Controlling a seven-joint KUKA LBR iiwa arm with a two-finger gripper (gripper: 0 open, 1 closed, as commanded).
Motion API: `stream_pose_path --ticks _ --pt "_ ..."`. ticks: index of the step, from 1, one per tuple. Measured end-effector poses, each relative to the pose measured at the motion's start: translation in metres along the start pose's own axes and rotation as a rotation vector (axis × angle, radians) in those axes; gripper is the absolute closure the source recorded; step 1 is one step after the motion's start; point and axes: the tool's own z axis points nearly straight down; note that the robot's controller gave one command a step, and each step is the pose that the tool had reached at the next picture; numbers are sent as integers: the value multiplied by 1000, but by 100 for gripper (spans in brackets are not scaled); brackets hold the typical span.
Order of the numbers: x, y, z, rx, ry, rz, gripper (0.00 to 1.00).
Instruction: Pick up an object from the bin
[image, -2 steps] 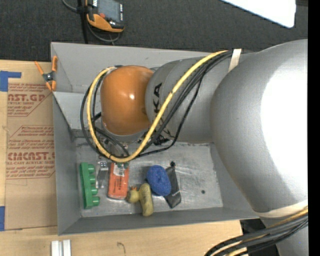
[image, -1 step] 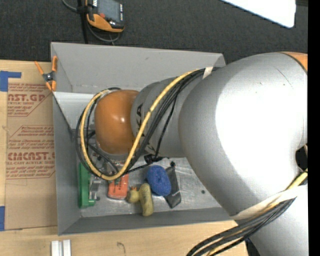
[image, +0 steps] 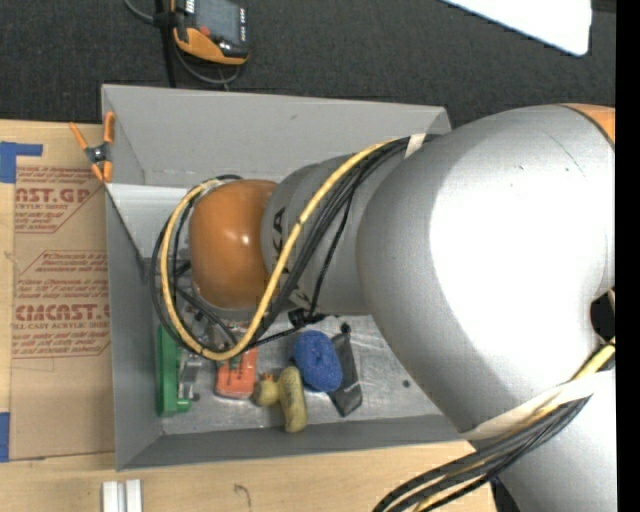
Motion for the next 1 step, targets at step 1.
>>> stream_pose_path --ticks 1 --pt "-36 -6 -15 5 11 -31 100"
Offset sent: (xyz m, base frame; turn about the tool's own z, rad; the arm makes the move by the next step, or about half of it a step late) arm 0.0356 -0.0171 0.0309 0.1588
